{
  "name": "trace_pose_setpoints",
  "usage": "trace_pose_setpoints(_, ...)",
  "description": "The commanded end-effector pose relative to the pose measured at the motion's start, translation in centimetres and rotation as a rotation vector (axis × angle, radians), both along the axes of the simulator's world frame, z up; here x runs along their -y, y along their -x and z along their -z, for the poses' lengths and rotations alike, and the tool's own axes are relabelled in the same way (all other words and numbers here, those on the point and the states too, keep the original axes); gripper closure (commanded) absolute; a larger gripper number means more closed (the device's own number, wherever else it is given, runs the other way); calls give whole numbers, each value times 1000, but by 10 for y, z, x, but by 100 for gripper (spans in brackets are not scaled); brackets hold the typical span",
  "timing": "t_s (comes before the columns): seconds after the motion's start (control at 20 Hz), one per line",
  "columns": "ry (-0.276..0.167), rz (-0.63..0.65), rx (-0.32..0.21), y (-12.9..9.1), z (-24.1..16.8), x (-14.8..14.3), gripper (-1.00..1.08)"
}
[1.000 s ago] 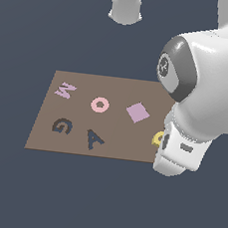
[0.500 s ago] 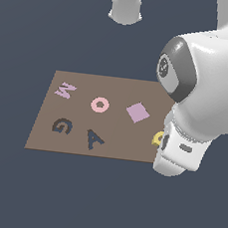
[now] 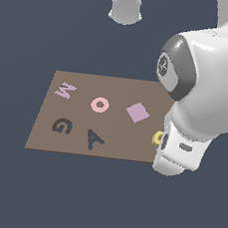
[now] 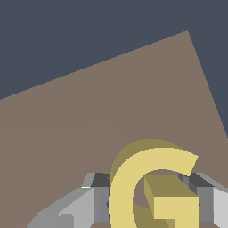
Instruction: Insert a designated object into the corresponding slot on a board.
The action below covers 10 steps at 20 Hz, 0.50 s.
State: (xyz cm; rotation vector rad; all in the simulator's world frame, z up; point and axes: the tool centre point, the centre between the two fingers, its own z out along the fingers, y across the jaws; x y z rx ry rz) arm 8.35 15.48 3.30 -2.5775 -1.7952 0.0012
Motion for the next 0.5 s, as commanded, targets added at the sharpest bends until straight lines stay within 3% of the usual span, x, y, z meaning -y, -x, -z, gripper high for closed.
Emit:
trace_pose_setpoints(0.0, 0, -2, 0, 1, 0, 5, 108)
trace_pose_setpoints(0.45, 0, -36, 0, 9, -2, 61, 108)
